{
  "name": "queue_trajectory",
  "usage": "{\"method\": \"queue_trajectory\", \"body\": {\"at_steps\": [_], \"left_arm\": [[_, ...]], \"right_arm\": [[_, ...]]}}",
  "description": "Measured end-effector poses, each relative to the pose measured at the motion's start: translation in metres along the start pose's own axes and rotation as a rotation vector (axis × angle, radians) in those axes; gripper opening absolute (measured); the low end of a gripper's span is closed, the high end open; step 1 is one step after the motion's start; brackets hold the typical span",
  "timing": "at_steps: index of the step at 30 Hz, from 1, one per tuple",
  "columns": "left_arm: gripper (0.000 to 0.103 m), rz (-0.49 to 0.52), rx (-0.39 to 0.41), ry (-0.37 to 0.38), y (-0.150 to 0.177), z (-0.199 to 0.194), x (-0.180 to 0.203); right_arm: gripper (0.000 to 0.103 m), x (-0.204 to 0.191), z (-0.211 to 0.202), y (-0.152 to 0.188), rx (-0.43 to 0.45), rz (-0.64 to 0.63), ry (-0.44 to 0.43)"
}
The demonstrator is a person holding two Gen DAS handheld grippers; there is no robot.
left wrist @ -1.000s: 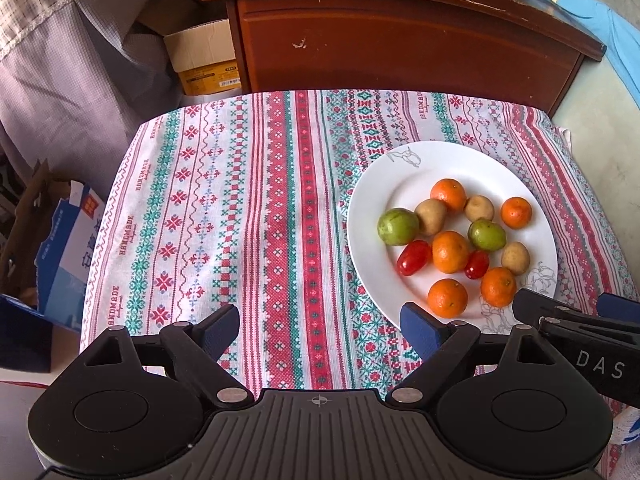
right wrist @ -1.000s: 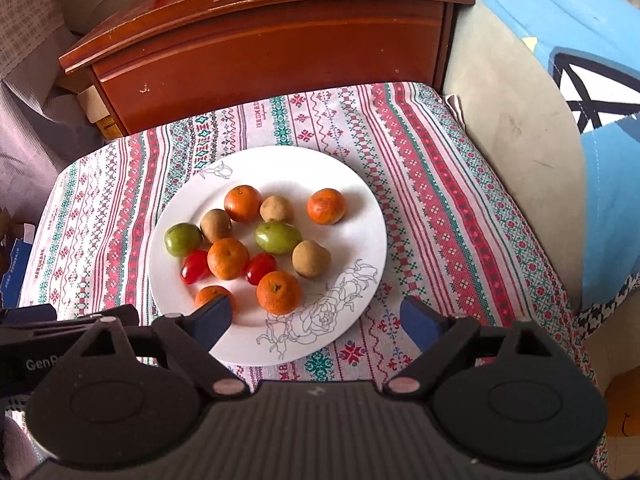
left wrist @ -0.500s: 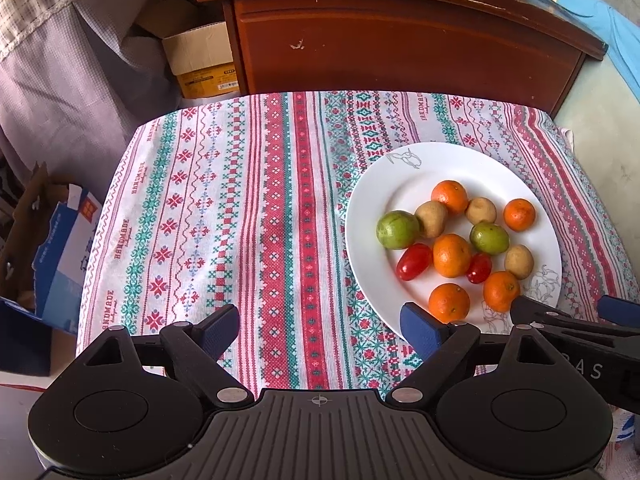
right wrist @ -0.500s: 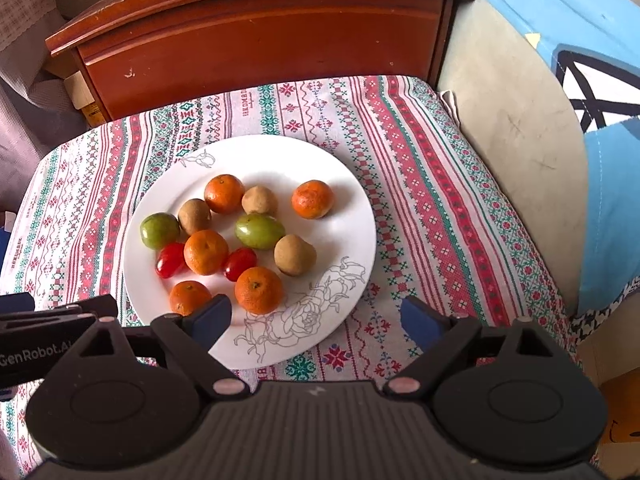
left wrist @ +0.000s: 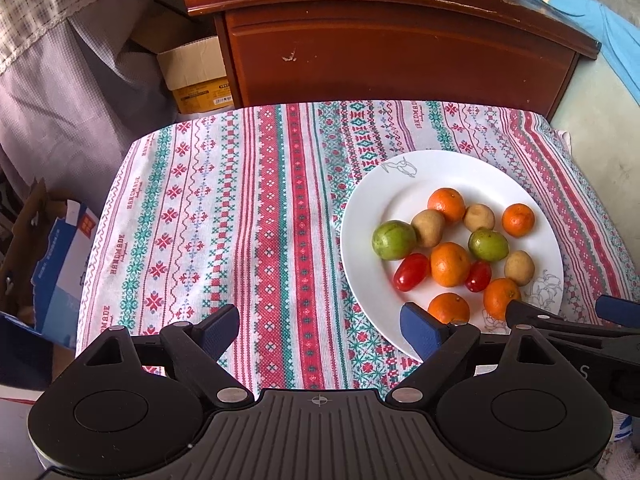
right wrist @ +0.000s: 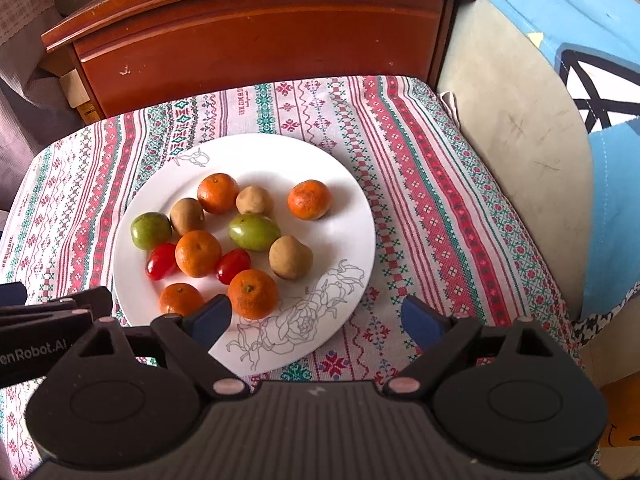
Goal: Organize fruits
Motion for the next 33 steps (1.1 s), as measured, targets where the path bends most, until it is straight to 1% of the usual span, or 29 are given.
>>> {"method": "queue_trajectory", "body": {"at_steps": [20, 33], "left_arm": [[0.089, 0.008, -0.004, -0.003, 0.004, 0.005, -0.004], [0.089, 0.020, 0.016, -0.015, 0.008, -0.009, -0.009]], "right_arm": [[0.091, -0.003, 0.003, 0.002, 0.019, -0.018, -0.011], [0.091, -0.007, -0.011, 0.007, 0.046, -0.036, -0.045]]}}
Point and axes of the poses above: each gripper's, at about its wrist camera, not at the fingertips, and z roughly the way its jaws point, x to its right, y to its underside, the point moved 2 cm from there along z, roughly the way its jaws point, and after that the axes turned 9 degrees about y, right-handed, at the moved point
